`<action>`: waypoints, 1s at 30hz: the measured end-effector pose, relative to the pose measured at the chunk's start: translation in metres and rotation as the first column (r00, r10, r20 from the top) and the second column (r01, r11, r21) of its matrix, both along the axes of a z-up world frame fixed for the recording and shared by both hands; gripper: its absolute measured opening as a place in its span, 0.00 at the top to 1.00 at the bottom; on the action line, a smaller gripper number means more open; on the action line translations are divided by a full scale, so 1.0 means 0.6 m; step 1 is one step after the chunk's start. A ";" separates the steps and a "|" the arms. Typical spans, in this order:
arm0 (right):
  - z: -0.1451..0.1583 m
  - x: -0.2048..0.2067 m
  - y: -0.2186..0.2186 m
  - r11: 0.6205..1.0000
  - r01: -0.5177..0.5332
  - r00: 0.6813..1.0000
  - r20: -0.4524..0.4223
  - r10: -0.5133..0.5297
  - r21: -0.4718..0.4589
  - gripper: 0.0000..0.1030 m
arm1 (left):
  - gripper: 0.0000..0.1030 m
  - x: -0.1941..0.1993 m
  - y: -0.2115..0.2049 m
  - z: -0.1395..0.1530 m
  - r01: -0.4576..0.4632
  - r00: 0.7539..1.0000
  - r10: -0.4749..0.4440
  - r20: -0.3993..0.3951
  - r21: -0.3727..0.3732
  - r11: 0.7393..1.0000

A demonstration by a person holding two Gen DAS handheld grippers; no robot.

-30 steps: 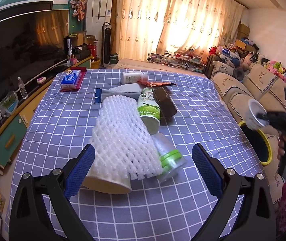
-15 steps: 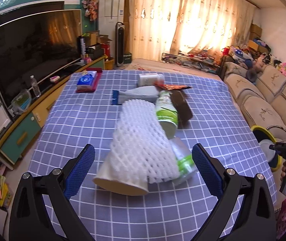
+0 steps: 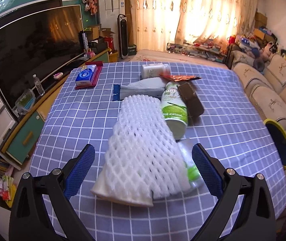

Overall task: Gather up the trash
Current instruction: 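Carry the white bowl to the bin and release it with the right gripper, then grasp the white foam fruit net with the left gripper and lift it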

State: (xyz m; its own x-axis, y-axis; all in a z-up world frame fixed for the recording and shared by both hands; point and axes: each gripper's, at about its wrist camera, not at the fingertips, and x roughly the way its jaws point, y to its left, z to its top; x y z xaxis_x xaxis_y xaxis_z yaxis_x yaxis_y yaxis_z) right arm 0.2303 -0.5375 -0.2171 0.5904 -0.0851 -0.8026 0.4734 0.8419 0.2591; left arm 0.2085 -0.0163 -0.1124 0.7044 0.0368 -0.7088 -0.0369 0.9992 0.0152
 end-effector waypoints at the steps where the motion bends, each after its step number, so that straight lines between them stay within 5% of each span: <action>1: 0.000 -0.001 0.000 1.000 -0.002 1.000 0.002 0.002 0.003 0.59 | 0.07 0.009 0.001 -0.003 0.001 1.000 -0.001 -0.008 0.003 1.000; 10: -0.004 -0.009 -0.003 1.000 -0.006 1.000 0.005 0.006 0.020 0.58 | 0.10 0.075 0.015 -0.028 -0.001 0.996 0.001 -0.088 0.000 1.000; 19: -0.004 -0.005 0.002 1.000 -0.015 1.000 0.009 0.015 0.023 0.58 | 0.46 0.086 0.018 -0.034 0.001 0.994 -0.007 -0.106 -0.054 0.999; 21: -0.004 -0.006 0.002 1.000 -0.015 1.000 0.011 0.015 0.027 0.58 | 0.64 0.083 0.020 -0.029 0.001 0.995 -0.008 -0.098 -0.069 0.998; 24: -0.003 -0.007 0.002 0.999 -0.017 1.000 0.014 0.016 0.031 0.58 | 0.79 0.082 0.024 -0.022 0.013 0.996 -0.023 -0.092 -0.102 0.995; 30: 0.004 -0.014 0.002 0.999 -0.019 0.999 0.028 0.018 0.035 0.58 | 0.86 0.068 0.019 -0.005 0.034 0.997 -0.040 -0.061 -0.100 0.994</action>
